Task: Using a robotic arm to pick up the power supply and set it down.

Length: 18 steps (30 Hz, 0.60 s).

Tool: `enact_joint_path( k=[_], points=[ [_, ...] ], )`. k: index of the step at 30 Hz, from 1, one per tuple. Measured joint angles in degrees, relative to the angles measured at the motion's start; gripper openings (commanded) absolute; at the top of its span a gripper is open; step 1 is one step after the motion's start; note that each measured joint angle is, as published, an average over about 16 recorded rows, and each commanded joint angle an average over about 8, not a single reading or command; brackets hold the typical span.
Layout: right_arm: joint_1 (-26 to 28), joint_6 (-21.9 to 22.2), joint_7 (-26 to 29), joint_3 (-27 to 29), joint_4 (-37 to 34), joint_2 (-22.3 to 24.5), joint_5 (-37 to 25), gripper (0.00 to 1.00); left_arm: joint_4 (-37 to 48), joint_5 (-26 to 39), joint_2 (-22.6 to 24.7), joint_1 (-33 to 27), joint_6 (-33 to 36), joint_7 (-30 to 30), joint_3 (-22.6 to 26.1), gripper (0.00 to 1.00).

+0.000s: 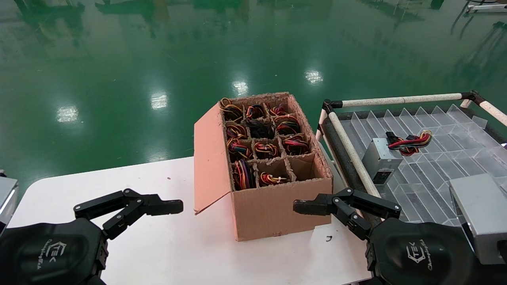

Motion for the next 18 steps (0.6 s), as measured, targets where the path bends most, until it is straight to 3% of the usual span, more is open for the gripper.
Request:
enact_joint_path(
  k=[18],
  points=[
    [0.0,0.0,0.0,0.0,0.0,0.0,0.0,1.0,0.0,0.0,0.0,0.0,0.0,0.0,0.0,1.0]
  ],
)
